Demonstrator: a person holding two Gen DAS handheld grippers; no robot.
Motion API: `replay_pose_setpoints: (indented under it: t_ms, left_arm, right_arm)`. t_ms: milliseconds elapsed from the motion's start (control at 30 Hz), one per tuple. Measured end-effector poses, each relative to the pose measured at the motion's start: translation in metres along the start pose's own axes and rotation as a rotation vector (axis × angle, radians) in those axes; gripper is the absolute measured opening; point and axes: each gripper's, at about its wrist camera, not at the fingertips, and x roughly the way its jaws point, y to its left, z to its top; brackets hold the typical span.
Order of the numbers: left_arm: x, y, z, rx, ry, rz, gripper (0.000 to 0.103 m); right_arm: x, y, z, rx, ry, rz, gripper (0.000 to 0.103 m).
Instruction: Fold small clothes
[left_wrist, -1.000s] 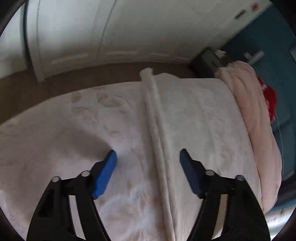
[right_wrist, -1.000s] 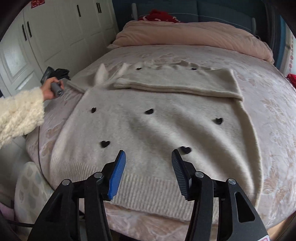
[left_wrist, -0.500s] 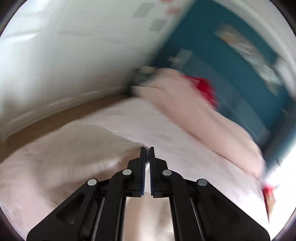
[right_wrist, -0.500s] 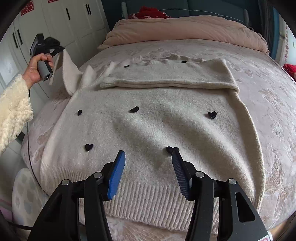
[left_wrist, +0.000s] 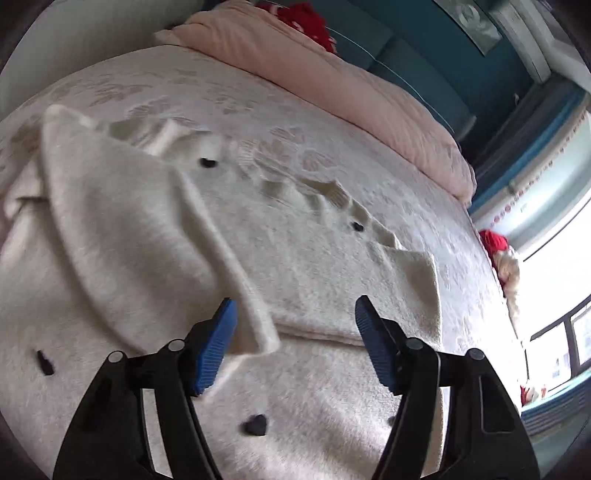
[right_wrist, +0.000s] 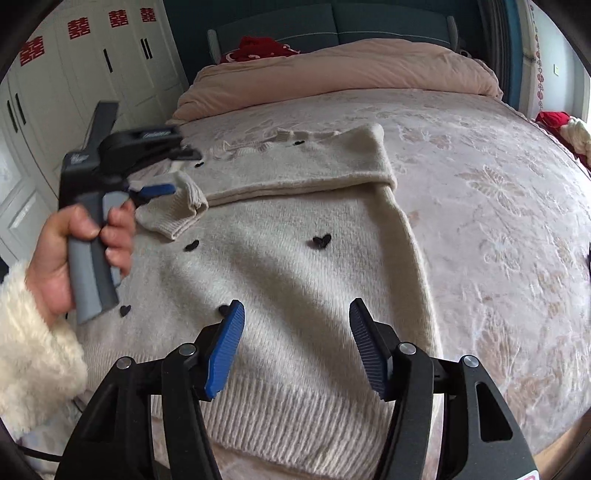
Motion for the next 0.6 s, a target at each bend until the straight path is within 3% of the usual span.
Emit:
replay_pose_setpoints:
  t_ms: [67,133,333,400,500,533,567,600]
  left_arm:
    - [-0.021,0.039,0.006,-0.076,-0.03,0.017,0.069]
    - [-0.034,0.075,0.015,-0.116,-0.036,0.088,0.069]
    - [-0.074,0.146,0.03,-0.134,-0.079,0.238,0.069]
    - [-0.083,0.161,0.03,-0.126,-0.09,0.266,0.069]
    - [-0.09,0.182,0.03,-0.122,-0.087,0.299,0.069]
    - [-0.091,0.186,0.029,-0.122,-0.085,0.301,0.069]
    - [-0.092,0.189,0.027,-0.123,-0.083,0.298,0.069]
    - [-0.093,0.194,0.027,-0.127,-0.081,0.293,0.07]
  right_arm:
    - [0.014,0.013,0.02,-0.064,-0.019,0.018,0.064]
    - [0.034,0.039,0.04,-0.179,-0.034,0.032,0.065]
    - [0.106,0.157,0.055,-0.722,-0.1,0.038,0.065]
    - [0.132,0.188,0.05,-0.868,-0.071,0.047,0.065]
    - [0.174,0.214,0.05,-0.968,0.012,0.045,0.059]
    - [0.184,0.218,0.053,-0.967,0.038,0.048,0.048]
    - [0.191,0.218,0.06,-0.936,0.068,0.075,0.021]
    - [0.195,0.218,0.071,-0.885,0.097,0.087,0.008]
